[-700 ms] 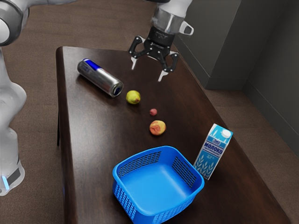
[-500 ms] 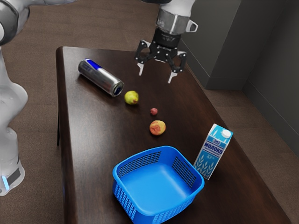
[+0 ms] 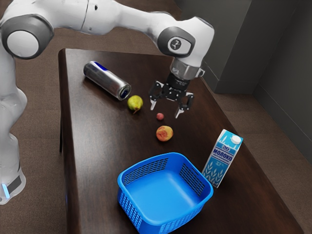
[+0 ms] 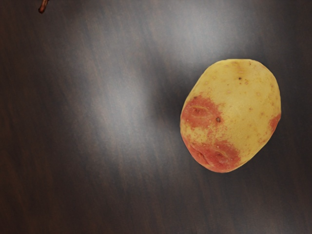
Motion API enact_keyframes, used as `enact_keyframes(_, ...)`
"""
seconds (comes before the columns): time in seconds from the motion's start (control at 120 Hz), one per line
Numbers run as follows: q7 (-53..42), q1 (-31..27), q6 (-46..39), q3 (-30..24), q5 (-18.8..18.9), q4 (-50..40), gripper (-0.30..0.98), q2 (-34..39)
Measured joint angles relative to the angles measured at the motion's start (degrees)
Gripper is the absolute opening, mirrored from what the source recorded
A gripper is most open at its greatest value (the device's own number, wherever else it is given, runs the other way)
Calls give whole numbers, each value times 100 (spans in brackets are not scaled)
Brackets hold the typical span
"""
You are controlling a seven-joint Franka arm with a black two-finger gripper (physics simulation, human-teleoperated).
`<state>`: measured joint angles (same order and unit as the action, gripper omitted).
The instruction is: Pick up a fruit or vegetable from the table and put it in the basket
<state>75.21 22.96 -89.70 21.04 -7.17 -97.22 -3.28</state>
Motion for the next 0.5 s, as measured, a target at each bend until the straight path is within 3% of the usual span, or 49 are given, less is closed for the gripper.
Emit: enact_keyframes(0.5, -533, -182, -1566, 4, -164, -956, 69, -130)
